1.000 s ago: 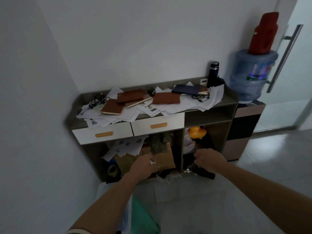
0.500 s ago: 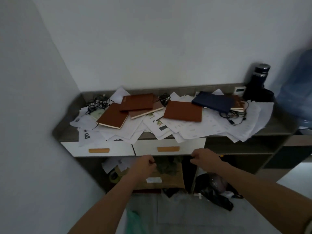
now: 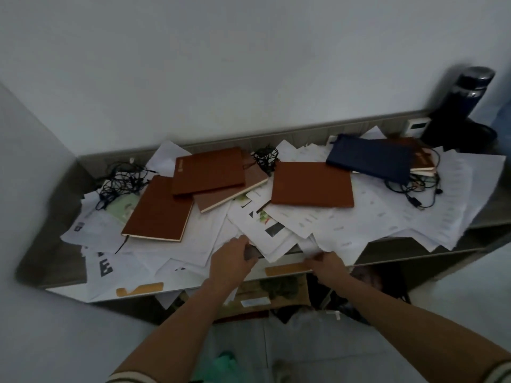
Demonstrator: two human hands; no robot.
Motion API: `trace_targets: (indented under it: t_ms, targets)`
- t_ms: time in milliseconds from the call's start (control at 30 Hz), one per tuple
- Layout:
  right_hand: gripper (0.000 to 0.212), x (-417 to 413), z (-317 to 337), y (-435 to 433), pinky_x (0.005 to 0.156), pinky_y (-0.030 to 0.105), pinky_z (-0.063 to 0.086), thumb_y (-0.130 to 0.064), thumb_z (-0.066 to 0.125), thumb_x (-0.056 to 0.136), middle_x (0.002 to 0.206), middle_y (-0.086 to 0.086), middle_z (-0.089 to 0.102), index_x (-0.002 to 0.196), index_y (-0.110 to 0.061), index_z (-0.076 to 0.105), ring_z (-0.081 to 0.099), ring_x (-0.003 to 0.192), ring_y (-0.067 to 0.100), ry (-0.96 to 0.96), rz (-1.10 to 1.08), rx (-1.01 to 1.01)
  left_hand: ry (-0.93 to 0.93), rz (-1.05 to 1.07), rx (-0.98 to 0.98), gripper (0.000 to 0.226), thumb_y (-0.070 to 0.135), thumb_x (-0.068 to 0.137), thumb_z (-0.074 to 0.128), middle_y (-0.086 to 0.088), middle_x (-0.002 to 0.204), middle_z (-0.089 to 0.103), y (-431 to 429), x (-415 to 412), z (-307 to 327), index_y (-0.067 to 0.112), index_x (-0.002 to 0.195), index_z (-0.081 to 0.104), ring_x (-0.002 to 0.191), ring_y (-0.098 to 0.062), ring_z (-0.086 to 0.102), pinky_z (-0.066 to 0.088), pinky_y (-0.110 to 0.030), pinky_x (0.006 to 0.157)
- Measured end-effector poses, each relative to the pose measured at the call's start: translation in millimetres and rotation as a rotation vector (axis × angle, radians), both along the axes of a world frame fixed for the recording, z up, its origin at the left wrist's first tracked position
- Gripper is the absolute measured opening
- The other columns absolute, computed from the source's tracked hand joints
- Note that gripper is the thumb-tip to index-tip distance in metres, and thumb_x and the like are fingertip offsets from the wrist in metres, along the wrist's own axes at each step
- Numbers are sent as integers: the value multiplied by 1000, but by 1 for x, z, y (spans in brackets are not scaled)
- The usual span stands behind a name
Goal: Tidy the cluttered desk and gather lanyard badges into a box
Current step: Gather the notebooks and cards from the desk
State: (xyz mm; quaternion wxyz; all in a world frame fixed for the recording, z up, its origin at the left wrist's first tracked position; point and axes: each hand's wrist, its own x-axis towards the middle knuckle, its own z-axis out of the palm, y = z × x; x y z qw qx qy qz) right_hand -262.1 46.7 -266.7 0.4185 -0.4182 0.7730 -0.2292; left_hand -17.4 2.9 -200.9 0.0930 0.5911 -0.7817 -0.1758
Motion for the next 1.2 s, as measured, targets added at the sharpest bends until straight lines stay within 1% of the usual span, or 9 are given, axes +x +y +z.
trace_targets:
  t_ms: [133, 267, 367, 500, 633, 700, 767, 933, 1200]
  targets:
    - [17, 5, -10, -6, 83, 51, 55, -11, 67, 84, 81, 21, 62, 78, 1, 57, 62, 77, 32, -242, -352, 37, 3, -57, -26, 36, 49, 75, 71, 11, 88, 58, -11, 5, -9, 28, 91, 47, 75, -7, 53, 41, -23, 63]
    - [12, 13, -18, -13, 76, 45, 58, -6, 65, 86, 85, 20, 62, 92, 0, 57, 62, 75, 31, -625, -625, 225, 9, -88, -39, 39, 53, 74, 71, 12, 89, 60, -17, 8, -12, 30, 90, 44, 72, -5, 52, 36, -19, 59]
    - [14, 21, -25, -17, 63, 38, 57, -4, 64, 85, 93, 21, 64, 97, -1, 57, 65, 77, 32, -755, -652, 279, 9, -98, -55, 39, 52, 76, 71, 11, 89, 60, -16, 9, -14, 28, 91, 45, 74, -6, 52, 40, -20, 62]
    - [18, 16, -32, -10, 55, 33, 56, -17, 65, 89, 89, 21, 68, 99, -3, 60, 68, 72, 30, -758, -556, 305, -26, -63, -55, 38, 51, 79, 69, 9, 95, 58, -13, 6, -14, 27, 96, 46, 81, -8, 54, 49, -26, 72]
    - [27, 9, -29, 5, 50, 28, 53, -29, 67, 84, 72, 13, 71, 97, -5, 65, 67, 56, 22, -661, -364, 304, -100, -37, -102, 37, 47, 84, 64, 2, 106, 57, 0, -1, -16, 22, 106, 47, 93, -14, 53, 49, -30, 76]
    - [31, 6, -26, 18, 50, 27, 52, -33, 69, 82, 75, 11, 72, 101, -9, 66, 68, 59, 22, -621, -307, 306, -121, -39, -122, 38, 46, 86, 62, 0, 112, 54, 12, -3, -17, 20, 111, 48, 98, -18, 50, 47, -32, 79]
    - [36, 4, -27, 31, 53, 27, 52, -37, 69, 82, 87, 12, 73, 107, -11, 66, 69, 72, 24, -599, -265, 304, -143, -31, -103, 39, 46, 87, 61, -1, 116, 52, 22, -1, -20, 21, 115, 50, 103, -20, 48, 45, -33, 83]
    - [34, -1, -29, 84, 62, 29, 51, -38, 69, 83, 85, 8, 75, 105, -13, 65, 73, 72, 21, -587, -198, 325, -200, -49, -29, 28, 39, 94, 51, -2, 108, 57, 88, 4, -34, 19, 110, 62, 103, -23, 52, 39, -37, 84]
    - [29, -2, -27, 128, 59, 27, 52, -39, 62, 90, 72, 5, 74, 96, -11, 67, 72, 68, 20, -611, -124, 396, -204, -29, 26, 21, 24, 93, 53, -3, 104, 63, 135, 1, -32, 14, 105, 66, 99, -21, 57, 47, -36, 83]
